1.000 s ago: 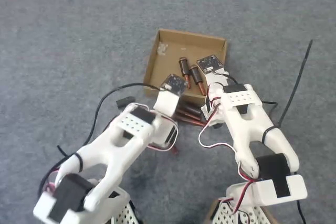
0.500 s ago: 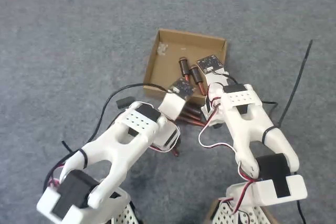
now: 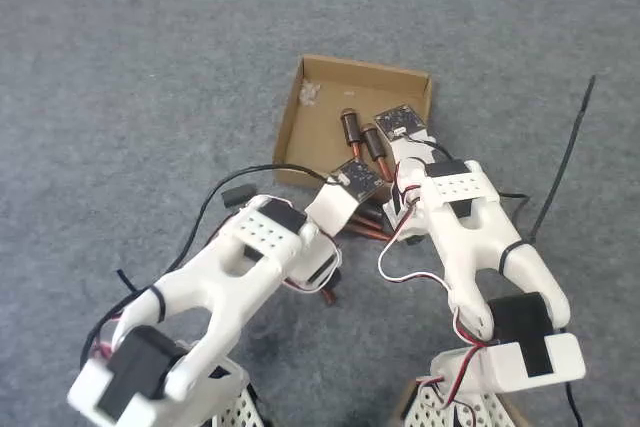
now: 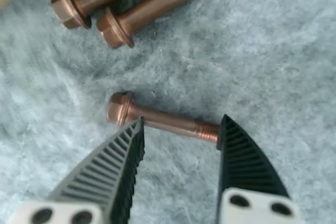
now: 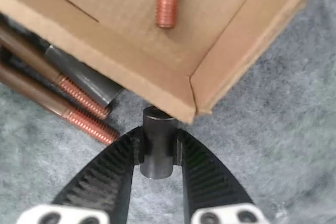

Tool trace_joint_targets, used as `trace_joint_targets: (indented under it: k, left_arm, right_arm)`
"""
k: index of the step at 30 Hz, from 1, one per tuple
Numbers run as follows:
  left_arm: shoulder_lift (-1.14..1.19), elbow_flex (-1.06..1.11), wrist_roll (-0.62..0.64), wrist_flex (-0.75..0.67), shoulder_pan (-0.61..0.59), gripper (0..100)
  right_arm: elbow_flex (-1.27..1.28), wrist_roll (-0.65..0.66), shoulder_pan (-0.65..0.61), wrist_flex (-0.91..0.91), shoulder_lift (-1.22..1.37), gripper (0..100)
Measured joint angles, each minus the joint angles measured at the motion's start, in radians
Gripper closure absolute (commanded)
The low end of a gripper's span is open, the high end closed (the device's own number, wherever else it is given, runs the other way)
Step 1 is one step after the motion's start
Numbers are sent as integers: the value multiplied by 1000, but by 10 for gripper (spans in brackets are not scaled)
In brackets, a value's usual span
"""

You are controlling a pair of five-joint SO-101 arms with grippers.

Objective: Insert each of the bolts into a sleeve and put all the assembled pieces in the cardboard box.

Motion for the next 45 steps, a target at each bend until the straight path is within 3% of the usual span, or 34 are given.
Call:
trace_joint_targets:
  k: [5,12,23,29,45]
  left_arm:
    - [-132,135,43,-21,5,773]
    - [-169,152,124,-54,5,776]
    - [107,-29,278,-38,-84,793]
    - [161,-101,290,-8,-87,968]
    - [170,-110,226,-11,-75,973]
  right_arm:
    - [0,15,-2,0,0,992]
    - [0,18,-6,0,0,992]
    - [0,18,-6,0,0,992]
    - [0,18,-6,0,0,992]
    - [0,18,-6,0,0,992]
